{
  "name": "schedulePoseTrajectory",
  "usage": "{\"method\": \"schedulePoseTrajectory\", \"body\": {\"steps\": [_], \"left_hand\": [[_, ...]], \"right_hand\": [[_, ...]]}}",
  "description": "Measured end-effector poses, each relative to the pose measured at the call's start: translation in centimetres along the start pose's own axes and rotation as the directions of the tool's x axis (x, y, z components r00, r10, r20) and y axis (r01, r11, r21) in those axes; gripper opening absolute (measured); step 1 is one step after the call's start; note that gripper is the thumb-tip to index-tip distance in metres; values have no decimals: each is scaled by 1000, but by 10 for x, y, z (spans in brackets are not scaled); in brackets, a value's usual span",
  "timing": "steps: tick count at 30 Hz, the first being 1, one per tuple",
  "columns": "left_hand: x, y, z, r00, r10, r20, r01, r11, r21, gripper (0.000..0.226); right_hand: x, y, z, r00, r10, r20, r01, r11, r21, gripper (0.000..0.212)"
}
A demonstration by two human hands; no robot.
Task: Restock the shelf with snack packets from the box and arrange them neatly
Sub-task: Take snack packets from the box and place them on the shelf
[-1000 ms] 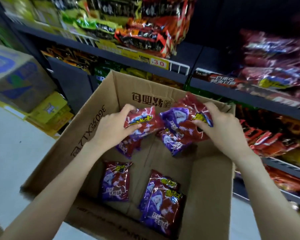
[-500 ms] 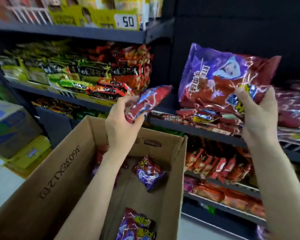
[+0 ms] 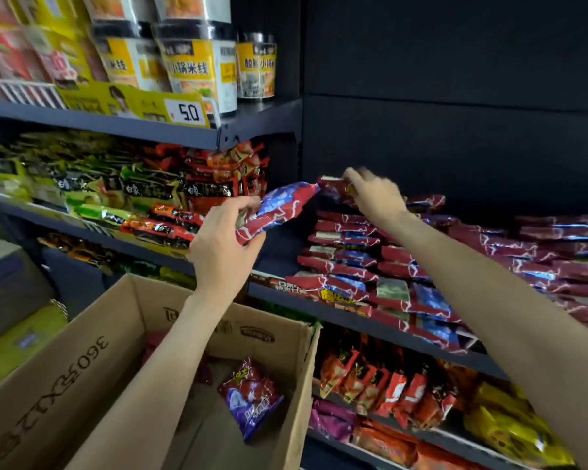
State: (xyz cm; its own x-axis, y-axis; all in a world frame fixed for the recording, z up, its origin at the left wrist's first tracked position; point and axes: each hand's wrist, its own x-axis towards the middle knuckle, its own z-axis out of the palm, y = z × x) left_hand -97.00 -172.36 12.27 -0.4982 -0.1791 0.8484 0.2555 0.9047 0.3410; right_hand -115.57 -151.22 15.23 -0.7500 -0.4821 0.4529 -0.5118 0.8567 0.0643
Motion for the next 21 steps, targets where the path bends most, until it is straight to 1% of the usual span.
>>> {"method": "schedulePoseTrajectory", "body": {"steps": [2,4,5,8,11,13,16,18,19,21], "left_hand": [[12,3,11,999,35,2,-35,999,15,44],[24,7,25,998,52,19,-52,998,42,44],[30,7,34,997,63,33,-65,996,56,44],[52,7,69,989,89,118,-101,990,100,40],[77,4,108,970,146,193,-172,977,127,37],[93,5,135,948,197,248,-235,963,133,37],[109,9,175,888,288,360,-357,923,142,34],[113,10,197,850,330,410,-414,901,133,33],[114,11,206,842,328,429,-417,899,131,34],[117,13,222,830,271,488,-386,910,151,35]], "right_hand": [[4,6,16,989,-23,144,32,997,-63,44],[4,14,26,967,-17,255,49,992,-120,39],[4,19,30,957,-17,290,60,988,-139,38],[1,36,30,922,-56,383,113,985,-128,45],[-7,51,23,916,-109,386,153,985,-85,47],[-13,55,18,907,-127,401,148,989,-22,48],[-17,58,18,892,-137,431,144,989,18,49],[-17,57,19,891,-141,431,143,989,27,49],[-17,57,18,892,-143,428,145,989,29,49],[-17,56,18,896,-147,418,152,988,23,49]]}}
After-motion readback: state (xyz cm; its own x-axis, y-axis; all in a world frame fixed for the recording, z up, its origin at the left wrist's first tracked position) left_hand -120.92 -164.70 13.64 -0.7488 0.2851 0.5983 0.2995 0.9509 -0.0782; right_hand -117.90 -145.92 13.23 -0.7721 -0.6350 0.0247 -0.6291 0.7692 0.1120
